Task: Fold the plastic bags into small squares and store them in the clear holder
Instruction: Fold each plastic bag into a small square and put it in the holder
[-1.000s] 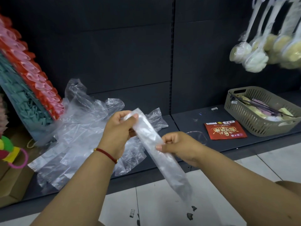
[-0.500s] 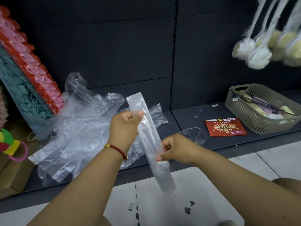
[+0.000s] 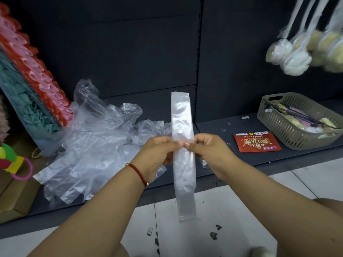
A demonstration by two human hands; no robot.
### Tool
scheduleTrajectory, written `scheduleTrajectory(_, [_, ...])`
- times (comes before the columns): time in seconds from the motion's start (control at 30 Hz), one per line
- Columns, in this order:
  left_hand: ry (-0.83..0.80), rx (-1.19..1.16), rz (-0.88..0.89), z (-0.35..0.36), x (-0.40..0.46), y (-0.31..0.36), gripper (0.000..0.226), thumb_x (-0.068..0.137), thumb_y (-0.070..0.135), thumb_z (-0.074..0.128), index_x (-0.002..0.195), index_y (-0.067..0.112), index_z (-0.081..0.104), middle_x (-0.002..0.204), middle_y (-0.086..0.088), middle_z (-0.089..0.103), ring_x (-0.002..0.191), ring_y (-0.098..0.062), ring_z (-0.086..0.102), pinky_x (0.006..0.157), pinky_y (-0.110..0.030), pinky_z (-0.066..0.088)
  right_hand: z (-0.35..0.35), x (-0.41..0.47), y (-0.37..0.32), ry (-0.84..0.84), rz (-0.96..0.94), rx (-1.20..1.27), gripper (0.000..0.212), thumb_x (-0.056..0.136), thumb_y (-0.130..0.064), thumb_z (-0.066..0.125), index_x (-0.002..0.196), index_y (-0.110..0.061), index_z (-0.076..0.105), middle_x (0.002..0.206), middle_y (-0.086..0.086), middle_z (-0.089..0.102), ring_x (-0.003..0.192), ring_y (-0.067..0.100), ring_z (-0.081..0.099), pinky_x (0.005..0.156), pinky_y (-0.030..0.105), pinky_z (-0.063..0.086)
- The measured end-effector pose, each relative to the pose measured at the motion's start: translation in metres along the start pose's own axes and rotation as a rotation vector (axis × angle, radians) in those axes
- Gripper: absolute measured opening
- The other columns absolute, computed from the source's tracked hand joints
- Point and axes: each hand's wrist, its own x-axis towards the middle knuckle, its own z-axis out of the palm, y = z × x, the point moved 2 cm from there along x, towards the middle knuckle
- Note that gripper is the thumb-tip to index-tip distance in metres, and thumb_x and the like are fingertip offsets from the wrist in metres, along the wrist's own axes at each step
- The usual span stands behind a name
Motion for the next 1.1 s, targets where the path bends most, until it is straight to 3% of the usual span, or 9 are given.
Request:
scheduleTrajectory(0.23, [0.101, -0.020, 0.055, 0.002, -0.001, -0.003, 0.021, 0.091, 0.013, 0.066, 0.071, 0.006, 0.065, 0.062, 0.000, 0.067, 0.057, -0.008, 0.062, 0.060, -0.018, 0.052, -0.003, 0.003, 0.000, -0.014, 0.022, 0.035, 0.027, 0.091, -0.014, 0.066, 0.095, 0.012, 0.064, 0.088, 0.015, 0.074, 0.075, 0.017, 0.067, 0.075, 0.025, 0.056])
scheduleTrajectory(0.4, [0.118, -0.114, 0.069, 0.005, -0.004, -0.001, 0.018, 0.092, 0.012, 0.065, 0.076, 0.005, 0.069, 0.074, -0.008, 0.068, 0.069, -0.016, 0.062, 0.071, -0.025, 0.054, -0.009, 0.004, -0.005, 0.049, -0.003, 0.017, 0.018, 0.091, -0.016, 0.067, 0.087, 0.001, 0.070, 0.089, 0.023, 0.070, 0.076, 0.021, 0.059, 0.084, 0.038, 0.054])
scheduleTrajectory(0.47, [0.130, -0.091, 0.106, 0.004, -0.004, 0.001, 0.018, 0.092, 0.012, 0.064, 0.076, 0.005, 0.070, 0.076, -0.008, 0.068, 0.073, -0.016, 0.061, 0.073, -0.025, 0.053, -0.011, 0.004, -0.009, 0.054, -0.020, -0.012, 0.015, 0.091, -0.016, 0.066, 0.085, -0.003, 0.070, 0.085, 0.021, 0.069, 0.073, 0.018, 0.059, 0.076, 0.032, 0.053])
scheduleTrajectory(0.57, [0.231, 0.127, 0.222, 0.002, -0.003, 0.004, 0.023, 0.093, 0.018, 0.064, 0.076, 0.005, 0.072, 0.109, -0.008, 0.064, 0.094, -0.010, 0.058, 0.084, -0.018, 0.045, -0.013, 0.005, -0.012, 0.044, -0.040, -0.026, 0.017, 0.092, -0.015, 0.065, 0.086, 0.001, 0.069, 0.078, 0.014, 0.064, 0.069, 0.017, 0.054, 0.067, 0.024, 0.049])
scheduleTrajectory(0.63, [0.275, 0.242, 0.329, 0.000, -0.005, 0.010, 0.027, 0.096, 0.027, 0.059, 0.075, 0.014, 0.072, 0.130, 0.012, 0.050, 0.123, 0.000, 0.044, 0.101, -0.017, 0.034, -0.016, 0.006, -0.014, 0.023, -0.036, -0.021, 0.018, 0.092, -0.015, 0.064, 0.086, 0.002, 0.068, 0.076, 0.012, 0.063, 0.066, 0.016, 0.053, 0.063, 0.022, 0.047])
scheduleTrajectory(0.7, [0.216, 0.315, 0.415, 0.001, -0.009, 0.016, 0.030, 0.101, 0.036, 0.048, 0.086, 0.023, 0.071, 0.129, 0.019, 0.051, 0.133, 0.004, 0.035, 0.108, -0.015, 0.026, -0.018, 0.007, -0.015, -0.008, -0.025, 0.001, 0.017, 0.092, -0.015, 0.064, 0.081, -0.002, 0.068, 0.072, 0.009, 0.065, 0.063, 0.014, 0.056, 0.061, 0.022, 0.047])
scheduleTrajectory(0.8, [0.114, 0.140, 0.386, 0.004, -0.013, 0.017, 0.040, 0.103, 0.034, 0.038, 0.096, 0.017, 0.074, 0.099, 0.018, 0.071, 0.102, 0.015, 0.058, 0.084, 0.001, 0.037, -0.019, 0.007, -0.017, -0.020, -0.026, 0.039, 0.019, 0.093, -0.015, 0.063, 0.076, -0.010, 0.069, 0.072, 0.007, 0.069, 0.066, 0.017, 0.059, 0.065, 0.025, 0.049])
scheduleTrajectory(0.93, [0.047, -0.030, 0.301, 0.007, -0.008, 0.012, 0.058, 0.088, 0.051, 0.040, 0.102, 0.006, 0.073, 0.105, -0.004, 0.075, 0.105, -0.014, 0.068, 0.094, -0.024, 0.050, -0.020, 0.007, -0.014, -0.006, -0.057, -0.012, 0.022, 0.087, -0.020, 0.070, 0.084, 0.002, 0.068, 0.081, 0.019, 0.066, 0.072, 0.023, 0.057, 0.074, 0.033, 0.051])
scheduleTrajectory(1.1, [0.045, -0.329, 0.160, 0.011, -0.007, 0.009, 0.049, 0.098, 0.030, 0.047, 0.117, -0.013, 0.059, 0.115, -0.022, 0.068, 0.109, -0.028, 0.067, 0.099, -0.042, 0.051, -0.021, 0.009, -0.012, 0.033, -0.039, -0.034, 0.018, 0.086, -0.022, 0.072, 0.081, -0.004, 0.069, 0.090, 0.020, 0.070, 0.077, 0.022, 0.061, 0.081, 0.038, 0.054])
